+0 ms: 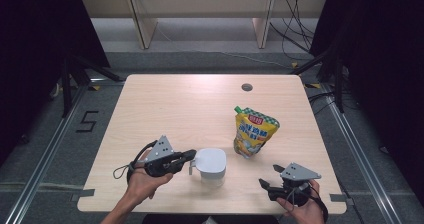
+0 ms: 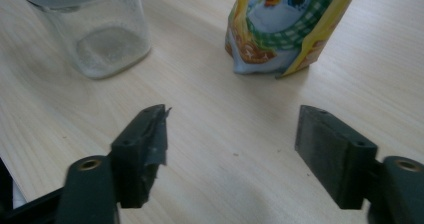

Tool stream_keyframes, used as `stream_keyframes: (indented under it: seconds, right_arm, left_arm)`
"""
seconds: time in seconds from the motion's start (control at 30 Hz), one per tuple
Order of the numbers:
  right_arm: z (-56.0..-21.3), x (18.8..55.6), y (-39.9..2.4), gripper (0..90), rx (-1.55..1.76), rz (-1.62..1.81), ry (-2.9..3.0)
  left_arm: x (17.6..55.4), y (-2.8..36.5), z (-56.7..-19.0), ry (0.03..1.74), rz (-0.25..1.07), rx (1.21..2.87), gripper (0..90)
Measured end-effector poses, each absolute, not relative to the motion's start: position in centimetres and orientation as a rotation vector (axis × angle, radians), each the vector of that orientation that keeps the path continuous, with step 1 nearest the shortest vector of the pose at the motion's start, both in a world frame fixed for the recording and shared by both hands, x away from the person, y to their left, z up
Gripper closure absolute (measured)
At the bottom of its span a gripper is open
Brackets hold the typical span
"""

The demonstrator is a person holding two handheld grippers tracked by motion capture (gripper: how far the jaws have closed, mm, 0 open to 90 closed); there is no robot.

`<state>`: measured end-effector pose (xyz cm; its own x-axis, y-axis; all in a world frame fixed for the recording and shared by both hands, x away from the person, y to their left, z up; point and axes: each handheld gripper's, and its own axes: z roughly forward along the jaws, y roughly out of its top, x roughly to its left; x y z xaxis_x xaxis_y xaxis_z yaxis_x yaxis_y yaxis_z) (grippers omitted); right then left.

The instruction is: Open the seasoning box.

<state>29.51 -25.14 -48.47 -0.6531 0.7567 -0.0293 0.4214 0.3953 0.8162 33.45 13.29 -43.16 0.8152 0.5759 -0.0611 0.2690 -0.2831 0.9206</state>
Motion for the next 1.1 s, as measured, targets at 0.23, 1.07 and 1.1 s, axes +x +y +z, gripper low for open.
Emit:
stream_keyframes:
  seconds: [0.23,1.07,1.1]
  right_arm:
    - [-47.9,29.4,-23.8,52.9,0.950,1.235,2.268]
    - [-46.4,30.4,-19.1,84.9,0.727,1.355,2.293]
    - [-46.4,30.5,-19.0,85.8,0.728,1.360,2.295]
  left_arm:
    - [33.5,13.0,-43.6,0.625,0.330,1.891,88.8]
    - [33.3,12.7,-44.0,0.645,0.338,1.873,88.9]
    - [33.3,12.7,-44.0,0.650,0.335,1.870,88.9]
